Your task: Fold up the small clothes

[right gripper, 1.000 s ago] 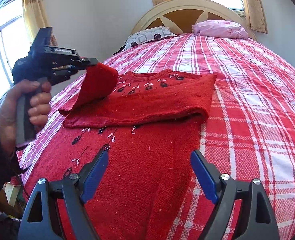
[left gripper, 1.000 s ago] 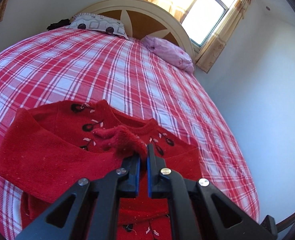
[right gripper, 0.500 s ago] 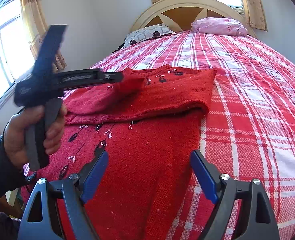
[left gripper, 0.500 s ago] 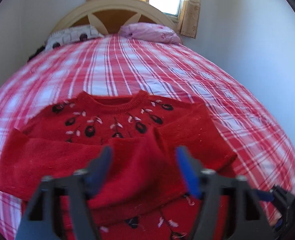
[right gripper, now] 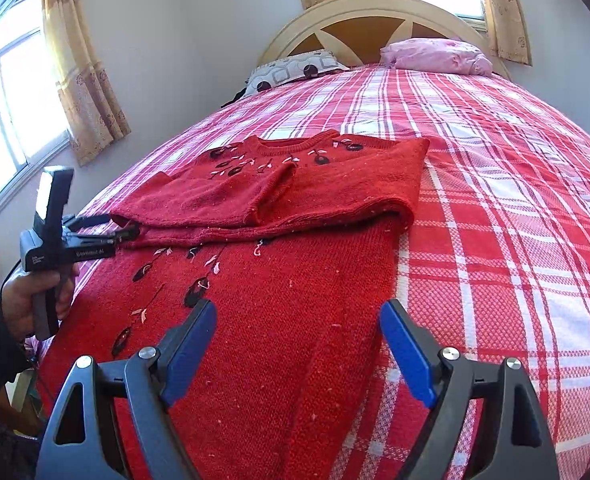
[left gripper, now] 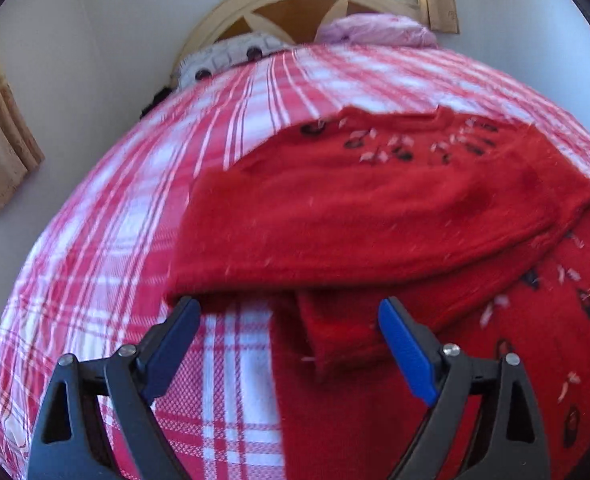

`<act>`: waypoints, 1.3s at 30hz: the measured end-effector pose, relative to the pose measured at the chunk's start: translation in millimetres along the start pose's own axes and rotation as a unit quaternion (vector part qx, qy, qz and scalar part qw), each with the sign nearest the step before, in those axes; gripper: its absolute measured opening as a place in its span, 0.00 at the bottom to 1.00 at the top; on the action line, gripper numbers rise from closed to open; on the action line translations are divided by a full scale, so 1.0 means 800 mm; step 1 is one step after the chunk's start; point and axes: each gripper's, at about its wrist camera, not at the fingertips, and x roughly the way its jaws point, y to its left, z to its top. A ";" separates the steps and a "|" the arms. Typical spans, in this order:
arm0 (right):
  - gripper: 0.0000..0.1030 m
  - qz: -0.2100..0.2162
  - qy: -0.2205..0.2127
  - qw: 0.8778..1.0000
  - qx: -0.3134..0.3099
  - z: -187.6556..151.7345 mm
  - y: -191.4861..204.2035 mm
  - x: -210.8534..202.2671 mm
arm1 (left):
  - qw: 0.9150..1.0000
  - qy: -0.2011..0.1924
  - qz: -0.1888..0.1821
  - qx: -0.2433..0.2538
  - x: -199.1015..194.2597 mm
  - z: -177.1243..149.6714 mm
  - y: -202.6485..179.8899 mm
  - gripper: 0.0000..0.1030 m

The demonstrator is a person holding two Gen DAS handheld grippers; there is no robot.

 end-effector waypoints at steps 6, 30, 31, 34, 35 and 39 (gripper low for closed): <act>0.82 -0.024 -0.004 1.000 -0.006 0.004 0.001 -0.018 | 0.999 0.021 0.016 -0.026 0.023 0.000 0.020 1.00; 0.65 0.027 0.137 0.989 0.047 0.132 0.056 0.171 | 0.986 0.021 -0.049 -0.159 0.031 -0.021 0.075 1.00; 0.60 0.025 0.145 0.988 0.048 0.131 0.057 0.180 | 0.987 0.023 -0.048 -0.150 0.032 -0.020 0.071 1.00; 0.40 0.023 0.148 0.988 0.048 0.131 0.056 0.191 | 0.988 0.026 -0.049 -0.146 0.034 -0.020 0.070 1.00; 0.26 0.030 0.148 0.987 0.051 0.133 0.054 0.190 | 0.988 0.026 -0.051 -0.147 0.034 -0.020 0.070 1.00; 0.07 0.045 0.113 0.991 0.054 0.148 0.051 0.166 | 0.988 0.028 -0.049 -0.146 0.035 -0.020 0.069 1.00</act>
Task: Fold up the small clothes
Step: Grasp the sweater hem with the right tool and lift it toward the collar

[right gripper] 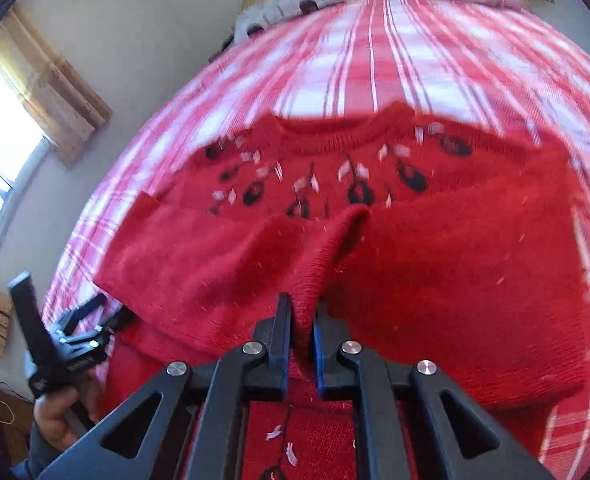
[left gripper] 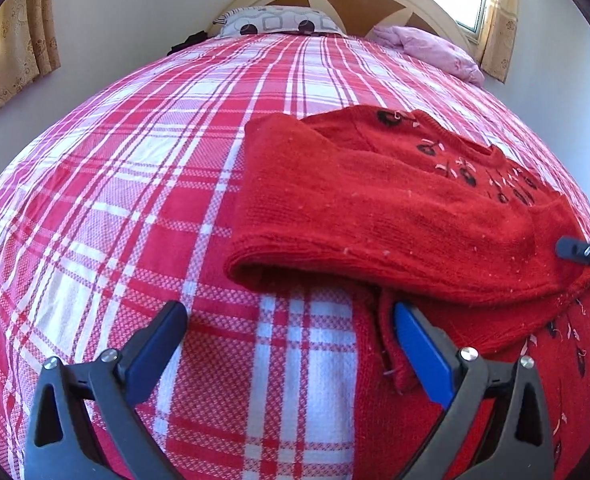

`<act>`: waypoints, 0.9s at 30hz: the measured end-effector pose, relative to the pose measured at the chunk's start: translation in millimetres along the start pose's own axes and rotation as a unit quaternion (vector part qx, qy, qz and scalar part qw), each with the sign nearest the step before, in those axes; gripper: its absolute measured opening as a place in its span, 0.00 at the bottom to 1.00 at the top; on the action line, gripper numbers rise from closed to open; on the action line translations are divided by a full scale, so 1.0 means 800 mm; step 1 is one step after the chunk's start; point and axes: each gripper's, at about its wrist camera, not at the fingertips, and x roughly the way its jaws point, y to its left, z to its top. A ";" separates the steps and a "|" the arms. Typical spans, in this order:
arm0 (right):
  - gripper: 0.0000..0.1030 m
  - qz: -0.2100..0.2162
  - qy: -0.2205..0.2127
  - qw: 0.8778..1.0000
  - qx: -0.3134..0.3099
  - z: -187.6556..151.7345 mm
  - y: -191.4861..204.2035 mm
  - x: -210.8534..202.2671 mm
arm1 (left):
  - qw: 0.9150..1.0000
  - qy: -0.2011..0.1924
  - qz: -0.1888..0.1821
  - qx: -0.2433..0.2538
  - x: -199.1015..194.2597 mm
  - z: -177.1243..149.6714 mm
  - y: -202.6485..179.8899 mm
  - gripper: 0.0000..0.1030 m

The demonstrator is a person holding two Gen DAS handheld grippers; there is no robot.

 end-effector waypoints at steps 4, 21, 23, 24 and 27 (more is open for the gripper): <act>0.07 -0.007 -0.039 0.999 -0.018 0.004 -0.004 -0.044 | 1.000 0.000 -0.001 -0.001 0.000 -0.001 0.001 1.00; 0.07 -0.043 -0.076 0.996 0.019 -0.021 -0.084 -0.100 | 1.000 0.003 0.006 0.004 0.003 0.000 0.000 1.00; 0.07 -0.053 -0.077 0.995 0.025 -0.027 -0.093 -0.099 | 1.000 0.003 0.005 0.004 0.003 0.000 0.000 1.00; 0.07 -0.058 -0.079 0.995 0.029 -0.029 -0.098 -0.100 | 1.000 0.003 0.005 0.004 0.003 0.000 0.000 1.00; 0.07 -0.063 -0.068 0.995 0.039 -0.034 -0.110 -0.093 | 1.000 0.003 0.006 0.004 0.003 0.000 0.000 1.00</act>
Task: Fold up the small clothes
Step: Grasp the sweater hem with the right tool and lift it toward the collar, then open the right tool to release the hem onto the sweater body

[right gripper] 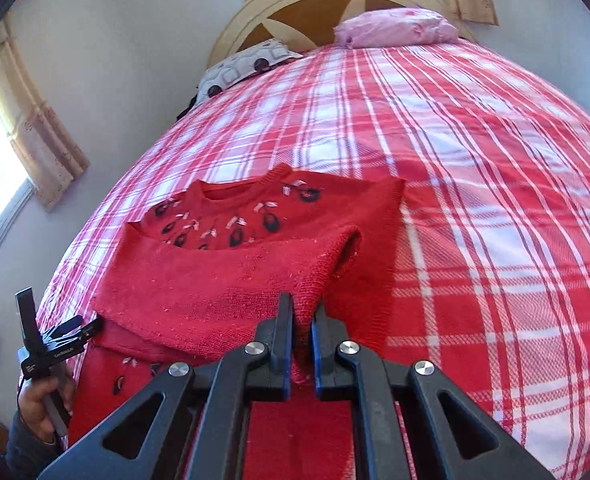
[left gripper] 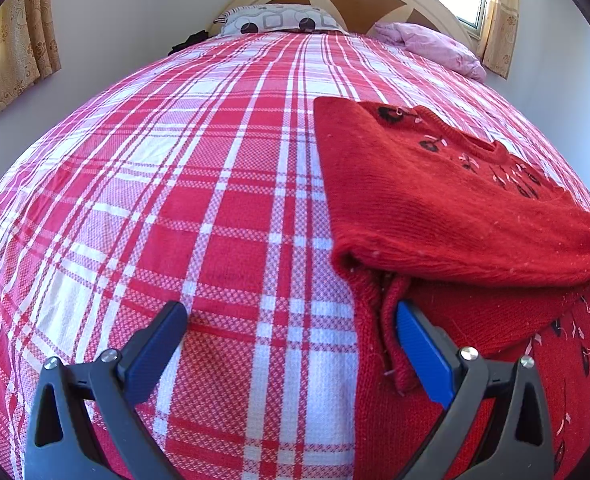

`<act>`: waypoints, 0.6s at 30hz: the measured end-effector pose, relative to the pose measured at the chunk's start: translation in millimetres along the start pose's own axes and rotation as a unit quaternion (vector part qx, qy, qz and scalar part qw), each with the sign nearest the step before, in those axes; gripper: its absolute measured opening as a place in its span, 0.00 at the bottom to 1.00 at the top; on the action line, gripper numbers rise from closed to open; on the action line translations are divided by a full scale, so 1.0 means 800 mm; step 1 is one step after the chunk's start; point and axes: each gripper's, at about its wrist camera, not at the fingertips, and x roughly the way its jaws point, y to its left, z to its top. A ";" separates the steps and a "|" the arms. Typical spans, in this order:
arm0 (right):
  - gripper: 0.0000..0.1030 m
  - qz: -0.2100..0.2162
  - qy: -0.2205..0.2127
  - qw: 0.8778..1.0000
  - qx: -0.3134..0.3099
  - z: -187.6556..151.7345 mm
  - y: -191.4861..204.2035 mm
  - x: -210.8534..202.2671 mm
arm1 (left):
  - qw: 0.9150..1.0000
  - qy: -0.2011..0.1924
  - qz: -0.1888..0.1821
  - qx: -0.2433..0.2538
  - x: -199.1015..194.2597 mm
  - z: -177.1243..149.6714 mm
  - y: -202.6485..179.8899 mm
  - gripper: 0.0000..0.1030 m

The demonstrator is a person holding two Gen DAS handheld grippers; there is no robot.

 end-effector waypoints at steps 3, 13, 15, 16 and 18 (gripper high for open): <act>0.07 -0.013 0.011 1.000 0.004 -0.008 -0.010 0.013 | 1.000 0.000 0.000 0.000 0.000 0.000 0.000 1.00; 0.41 -0.024 -0.006 1.000 0.006 -0.011 -0.013 -0.013 | 1.000 -0.015 -0.024 -0.010 -0.015 -0.003 0.012 1.00; 0.46 -0.021 -0.016 1.000 -0.014 -0.010 -0.003 -0.026 | 0.999 -0.034 -0.017 -0.018 -0.033 -0.004 0.020 1.00; 0.46 -0.019 -0.020 0.999 -0.027 -0.009 0.005 -0.033 | 0.998 -0.050 -0.012 -0.021 -0.044 -0.004 0.023 1.00; 0.46 0.001 -0.025 0.998 -0.053 -0.006 0.025 -0.040 | 0.996 -0.083 -0.006 -0.018 -0.070 0.007 0.027 1.00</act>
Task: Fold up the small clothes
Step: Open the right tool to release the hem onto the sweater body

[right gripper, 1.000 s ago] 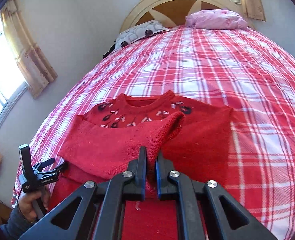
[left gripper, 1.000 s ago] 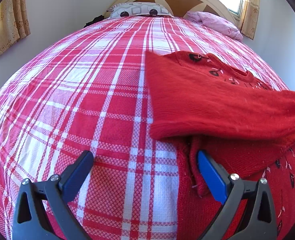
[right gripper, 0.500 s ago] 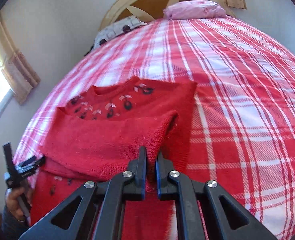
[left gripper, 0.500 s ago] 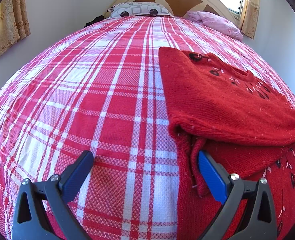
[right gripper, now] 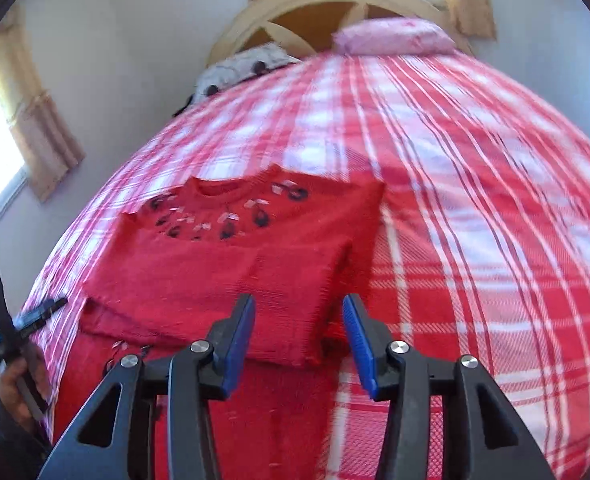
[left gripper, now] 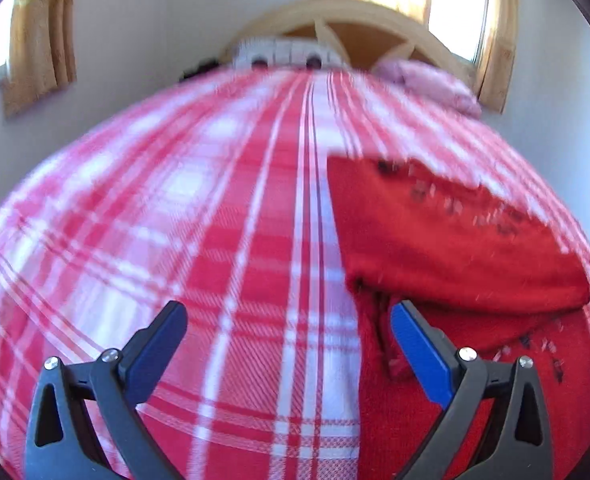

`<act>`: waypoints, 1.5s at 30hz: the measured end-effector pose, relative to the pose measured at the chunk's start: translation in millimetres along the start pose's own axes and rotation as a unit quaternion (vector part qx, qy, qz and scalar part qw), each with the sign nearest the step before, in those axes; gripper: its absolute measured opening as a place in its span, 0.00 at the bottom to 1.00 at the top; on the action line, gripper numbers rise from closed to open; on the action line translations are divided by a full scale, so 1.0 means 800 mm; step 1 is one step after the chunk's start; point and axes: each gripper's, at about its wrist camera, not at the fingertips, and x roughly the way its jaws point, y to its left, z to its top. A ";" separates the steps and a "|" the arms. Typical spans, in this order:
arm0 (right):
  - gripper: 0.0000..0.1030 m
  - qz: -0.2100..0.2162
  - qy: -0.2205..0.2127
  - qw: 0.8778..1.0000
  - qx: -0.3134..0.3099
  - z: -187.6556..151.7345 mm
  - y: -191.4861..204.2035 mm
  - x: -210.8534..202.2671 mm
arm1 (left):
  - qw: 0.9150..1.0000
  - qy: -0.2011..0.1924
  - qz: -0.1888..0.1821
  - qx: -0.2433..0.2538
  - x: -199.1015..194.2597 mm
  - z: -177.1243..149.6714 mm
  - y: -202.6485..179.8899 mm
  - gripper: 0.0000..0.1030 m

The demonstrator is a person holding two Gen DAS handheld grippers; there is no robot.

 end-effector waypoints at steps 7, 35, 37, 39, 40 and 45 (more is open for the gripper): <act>0.46 0.053 0.033 0.997 -0.054 0.001 0.053 0.042 | 0.999 -0.018 0.012 0.049 0.013 0.041 -0.039 1.00; 0.54 0.001 0.063 0.996 -0.069 -0.039 0.044 0.062 | 0.993 0.068 0.067 0.075 0.065 -0.014 -0.030 1.00; 0.54 0.004 0.061 0.996 -0.061 -0.040 0.045 0.055 | 0.993 0.060 0.068 0.076 0.059 -0.014 -0.031 1.00; 0.56 -0.001 0.059 0.996 -0.067 -0.043 0.050 0.047 | 0.993 0.060 0.066 0.082 0.057 -0.018 -0.032 1.00; 0.56 -0.007 0.063 0.995 -0.073 -0.046 0.053 0.044 | 0.992 0.061 0.068 0.083 0.058 -0.019 -0.033 1.00; 0.57 -0.025 0.079 0.993 -0.083 -0.072 0.051 0.042 | 0.992 0.065 0.067 0.086 0.063 -0.020 -0.032 1.00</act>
